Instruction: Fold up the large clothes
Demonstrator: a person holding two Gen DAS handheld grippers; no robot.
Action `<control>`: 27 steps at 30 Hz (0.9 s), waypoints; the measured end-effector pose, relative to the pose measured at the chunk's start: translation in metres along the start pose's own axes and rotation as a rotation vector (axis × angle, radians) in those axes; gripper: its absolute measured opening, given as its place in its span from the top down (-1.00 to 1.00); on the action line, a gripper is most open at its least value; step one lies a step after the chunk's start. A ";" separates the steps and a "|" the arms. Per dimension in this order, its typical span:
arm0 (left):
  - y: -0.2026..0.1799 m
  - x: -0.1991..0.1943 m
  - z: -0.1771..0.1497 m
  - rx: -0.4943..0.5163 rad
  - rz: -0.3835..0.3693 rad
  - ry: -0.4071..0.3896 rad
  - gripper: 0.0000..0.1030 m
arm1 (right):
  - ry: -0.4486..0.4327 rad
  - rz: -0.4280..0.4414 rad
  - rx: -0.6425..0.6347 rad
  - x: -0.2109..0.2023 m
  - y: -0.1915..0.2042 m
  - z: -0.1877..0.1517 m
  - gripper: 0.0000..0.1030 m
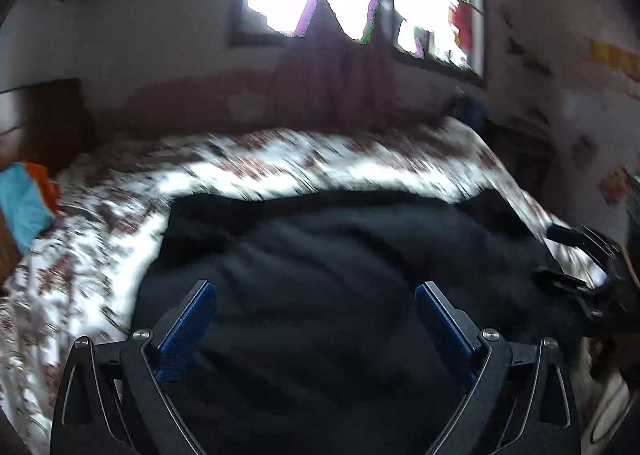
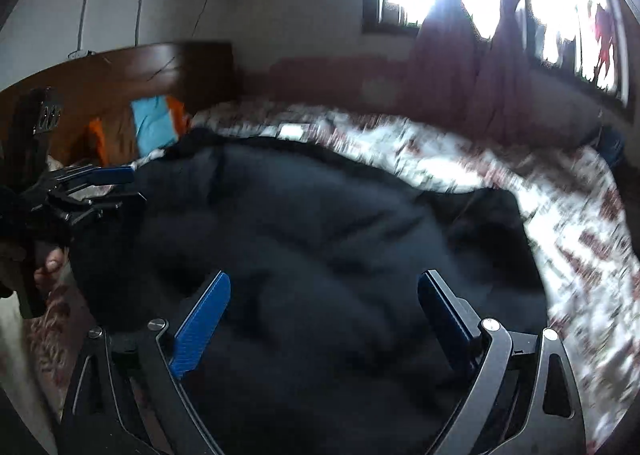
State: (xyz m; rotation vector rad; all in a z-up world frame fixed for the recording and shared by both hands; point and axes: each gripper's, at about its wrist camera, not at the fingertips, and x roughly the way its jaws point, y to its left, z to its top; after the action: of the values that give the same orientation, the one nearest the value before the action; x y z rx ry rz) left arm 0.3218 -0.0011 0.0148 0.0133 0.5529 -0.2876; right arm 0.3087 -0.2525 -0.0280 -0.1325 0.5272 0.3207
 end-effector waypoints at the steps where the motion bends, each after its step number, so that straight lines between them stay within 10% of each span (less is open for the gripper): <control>1: -0.006 0.004 -0.007 0.015 -0.030 0.022 -0.94 | 0.028 0.008 0.014 0.006 -0.002 -0.006 -0.78; 27: 0.033 0.143 0.054 -0.036 0.186 0.188 -1.00 | 0.188 -0.184 0.121 0.152 -0.098 0.063 -0.79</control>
State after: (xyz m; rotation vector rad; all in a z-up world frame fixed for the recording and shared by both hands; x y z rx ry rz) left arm 0.4751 -0.0122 -0.0155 0.0567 0.7387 -0.0948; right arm 0.4949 -0.2913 -0.0482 -0.0931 0.7137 0.0965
